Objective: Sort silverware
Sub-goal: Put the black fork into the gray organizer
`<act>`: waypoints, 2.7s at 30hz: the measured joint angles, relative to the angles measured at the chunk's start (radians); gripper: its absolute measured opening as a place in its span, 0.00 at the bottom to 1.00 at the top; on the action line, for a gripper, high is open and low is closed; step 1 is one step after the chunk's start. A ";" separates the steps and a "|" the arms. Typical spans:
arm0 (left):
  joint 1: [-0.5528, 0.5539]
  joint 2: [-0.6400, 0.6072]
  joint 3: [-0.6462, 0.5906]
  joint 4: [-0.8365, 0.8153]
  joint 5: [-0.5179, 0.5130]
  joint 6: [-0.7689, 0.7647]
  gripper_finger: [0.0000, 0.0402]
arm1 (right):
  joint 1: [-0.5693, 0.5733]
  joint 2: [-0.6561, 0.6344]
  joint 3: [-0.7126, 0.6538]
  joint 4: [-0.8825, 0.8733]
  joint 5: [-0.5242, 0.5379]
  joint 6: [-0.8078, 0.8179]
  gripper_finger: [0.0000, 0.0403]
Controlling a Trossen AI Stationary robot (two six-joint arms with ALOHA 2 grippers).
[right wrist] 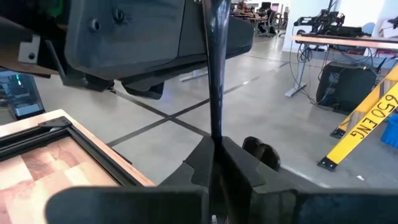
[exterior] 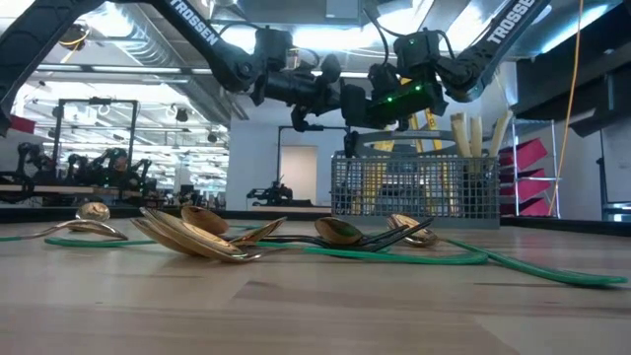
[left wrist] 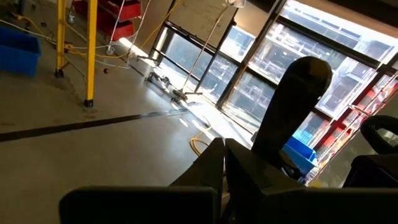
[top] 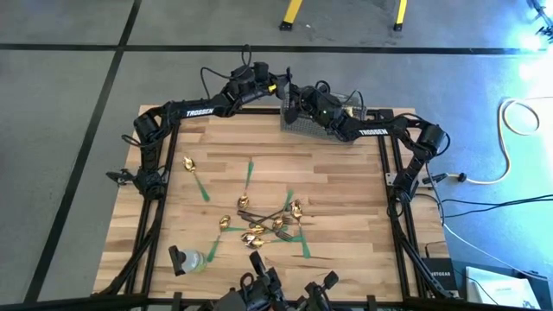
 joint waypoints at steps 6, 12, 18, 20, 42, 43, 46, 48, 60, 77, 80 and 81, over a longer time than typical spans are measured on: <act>0.000 0.000 0.000 -0.001 0.001 0.000 0.00 | 0.000 0.000 0.000 0.005 -0.016 0.003 0.01; 0.000 0.000 0.000 -0.001 0.005 0.003 0.00 | 0.006 0.000 0.000 0.008 -0.017 0.004 0.01; -0.001 0.000 0.000 -0.001 0.020 0.004 0.00 | 0.014 0.001 0.000 0.015 -0.018 0.005 0.01; -0.001 0.000 0.000 -0.001 0.021 0.004 0.00 | 0.014 0.001 0.000 0.014 -0.019 0.005 0.01; -0.003 0.000 0.000 -0.001 0.052 0.003 0.00 | 0.034 -0.010 0.001 0.012 -0.037 -0.006 0.01; -0.003 0.000 0.000 0.000 0.054 0.003 0.00 | 0.034 -0.010 0.001 0.006 -0.036 -0.007 0.01; -0.003 0.000 0.000 -0.002 0.069 0.004 0.00 | 0.034 -0.010 0.001 -0.009 -0.035 -0.007 0.01; -0.004 0.000 0.000 -0.002 0.073 0.004 0.00 | 0.034 -0.010 0.001 -0.015 -0.035 -0.007 0.01; -0.019 0.000 -0.001 0.000 0.142 -0.001 0.00 | 0.045 -0.012 0.001 -0.017 -0.050 0.024 0.01; -0.057 -0.013 0.000 0.008 0.241 -0.032 0.00 | 0.088 -0.116 -0.002 -0.173 -0.042 0.024 0.01; -0.063 -0.014 0.000 0.004 0.245 -0.044 0.00 | 0.092 -0.125 -0.002 -0.195 -0.049 0.025 0.01; -0.063 -0.014 0.000 0.002 0.249 -0.048 0.00 | 0.093 -0.125 -0.002 -0.196 -0.051 0.026 0.01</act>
